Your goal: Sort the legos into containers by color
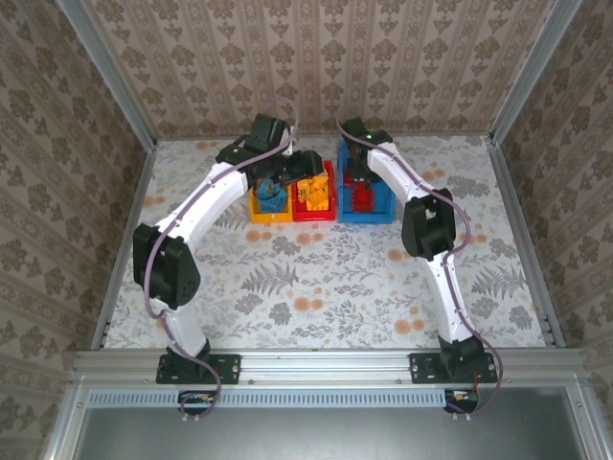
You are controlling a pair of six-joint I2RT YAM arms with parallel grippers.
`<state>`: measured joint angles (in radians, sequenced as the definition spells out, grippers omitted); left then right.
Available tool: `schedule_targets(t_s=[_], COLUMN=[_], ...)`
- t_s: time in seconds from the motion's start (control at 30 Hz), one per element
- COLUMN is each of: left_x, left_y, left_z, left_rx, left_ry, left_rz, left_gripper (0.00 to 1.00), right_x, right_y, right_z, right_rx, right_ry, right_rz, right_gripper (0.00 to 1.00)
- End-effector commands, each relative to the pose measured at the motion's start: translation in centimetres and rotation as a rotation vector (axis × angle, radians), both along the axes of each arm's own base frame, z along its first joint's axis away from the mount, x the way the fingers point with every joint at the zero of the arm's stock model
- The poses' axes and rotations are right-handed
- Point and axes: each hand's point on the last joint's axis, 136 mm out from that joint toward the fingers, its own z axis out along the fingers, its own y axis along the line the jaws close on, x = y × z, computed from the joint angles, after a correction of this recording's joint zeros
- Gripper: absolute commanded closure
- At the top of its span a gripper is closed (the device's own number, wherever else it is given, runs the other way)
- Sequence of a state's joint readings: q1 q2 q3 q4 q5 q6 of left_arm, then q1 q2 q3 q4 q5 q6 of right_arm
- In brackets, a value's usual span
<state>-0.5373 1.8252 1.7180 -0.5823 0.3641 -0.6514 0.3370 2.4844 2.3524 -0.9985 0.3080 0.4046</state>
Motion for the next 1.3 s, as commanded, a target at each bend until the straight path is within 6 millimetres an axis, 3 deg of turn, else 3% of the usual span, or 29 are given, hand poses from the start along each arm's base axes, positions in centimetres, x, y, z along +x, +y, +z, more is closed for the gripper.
schedule_targets(t_s=[0.0,0.1,0.23,0.43,0.57,0.6,0.63,0.67,0.77,0.87,0.93,1.0,1.1,1.13,1.2,1.27], left_x=[-0.5,-0.8,-1.0,-1.5,-2.3,-2.8,-2.5,-2.9,-4.0,-5.6,-6.6,-7.6,-9.0,-8.6,-6.5,-6.3], left_y=[-0.2,0.3,0.9,3.0,6.2,7.0,8.9,10.3,14.2,17.6,20.2,24.8,31.0,31.6,30.4,31.6], left_z=[0.8,0.8,1.3,3.1,3.4,3.5,3.5,3.3,2.7,1.5,0.4,-1.0,-2.0,-2.3,-3.9,-5.8], left_rx=[0.001,0.01,0.017,0.039,0.056,0.059,0.062,0.067,0.08,0.15,0.258,0.462,0.721,0.758,0.77,0.87], left_ry=[-0.027,-0.027,-0.04,-0.08,-0.076,-0.077,-0.079,-0.081,-0.098,-0.109,-0.108,-0.096,-0.129,-0.168,-0.303,-0.335], left_rz=[-0.037,-0.034,-0.025,0.013,0.08,0.092,0.14,0.168,0.247,0.305,0.36,0.529,0.766,0.74,0.573,0.575], left_gripper=[0.38,0.38,0.38,0.37,0.34,0.19,0.01,0.0,0.0,0.0,0.0,0.0,0.0,0.0,0.0,0.0], right_x=[0.1,0.3,0.3,-1.4,-4.7,-6.0,-7.0,-8.3,-12.8,-17.3,-19.9,-22.4,-23.0,-23.1,-23.0,-22.8], right_y=[0.2,0.7,1.7,2.4,0.9,0.4,-0.1,-0.3,-1.3,-3.5,-6.9,-10.8,-11.7,-12.2,-13.0,-13.8], right_z=[0.8,1.7,4.6,12.1,16.9,17.7,18.2,18.8,20.4,20.7,19.6,17.9,15.3,14.7,13.4,10.7], right_rx=[-0.012,0.0,0.014,0.047,0.082,0.093,0.106,0.13,0.19,0.179,0.095,-0.013,-0.016,-0.029,-0.095,-0.176], right_ry=[-0.004,-0.027,-0.084,-0.231,-0.348,-0.375,-0.397,-0.429,-0.526,-0.57,-0.549,-0.535,-0.61,-0.67,-0.766,-0.751], right_rz=[0.005,0.012,0.042,0.041,0.009,0.005,0.007,0.03,0.111,0.115,-0.012,-0.158,-0.1,-0.105,-0.09,-0.075], right_gripper=[0.58,0.46,0.42,0.43,0.4,0.37,0.32,0.04,0.0,0.0,0.0,0.0,0.0,0.0,0.0,0.0])
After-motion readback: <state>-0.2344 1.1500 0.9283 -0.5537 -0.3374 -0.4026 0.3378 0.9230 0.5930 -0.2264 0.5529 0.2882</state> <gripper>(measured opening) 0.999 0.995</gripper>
